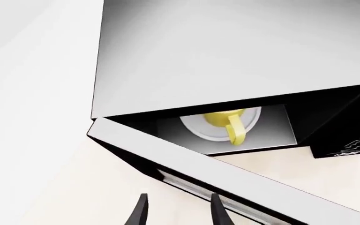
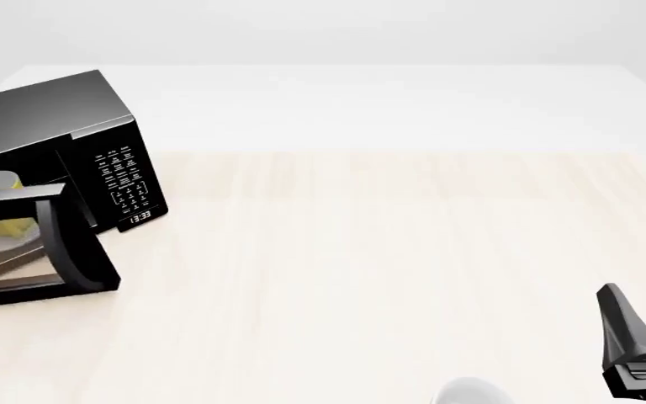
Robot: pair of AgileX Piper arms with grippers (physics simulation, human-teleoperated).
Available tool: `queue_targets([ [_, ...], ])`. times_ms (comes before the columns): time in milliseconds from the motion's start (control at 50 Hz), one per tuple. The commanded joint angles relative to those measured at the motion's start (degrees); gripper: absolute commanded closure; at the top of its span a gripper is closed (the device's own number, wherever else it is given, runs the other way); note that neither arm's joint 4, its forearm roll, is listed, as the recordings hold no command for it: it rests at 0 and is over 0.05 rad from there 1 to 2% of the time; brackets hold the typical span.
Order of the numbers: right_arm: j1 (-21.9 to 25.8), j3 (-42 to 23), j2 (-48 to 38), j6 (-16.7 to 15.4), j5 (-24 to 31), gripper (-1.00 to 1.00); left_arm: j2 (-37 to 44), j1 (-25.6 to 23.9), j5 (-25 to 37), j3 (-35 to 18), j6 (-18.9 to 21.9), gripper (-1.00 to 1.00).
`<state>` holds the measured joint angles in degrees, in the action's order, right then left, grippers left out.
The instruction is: Put the yellow and white mug in the microwave and close it.
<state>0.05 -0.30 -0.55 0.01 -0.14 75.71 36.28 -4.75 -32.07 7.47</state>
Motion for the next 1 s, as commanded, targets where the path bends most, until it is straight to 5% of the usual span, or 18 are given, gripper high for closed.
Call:
queue_targets([
  [20,-0.02,0.06,0.10,0.00,0.03,-1.00,1.10,-0.97,-1.38,-1.10,-1.35,-1.00],
  [1000,-0.02,0.06,0.11,-0.01,0.03,-1.00,11.03,-2.73,-4.75,-7.41,-2.18,-1.00],
])
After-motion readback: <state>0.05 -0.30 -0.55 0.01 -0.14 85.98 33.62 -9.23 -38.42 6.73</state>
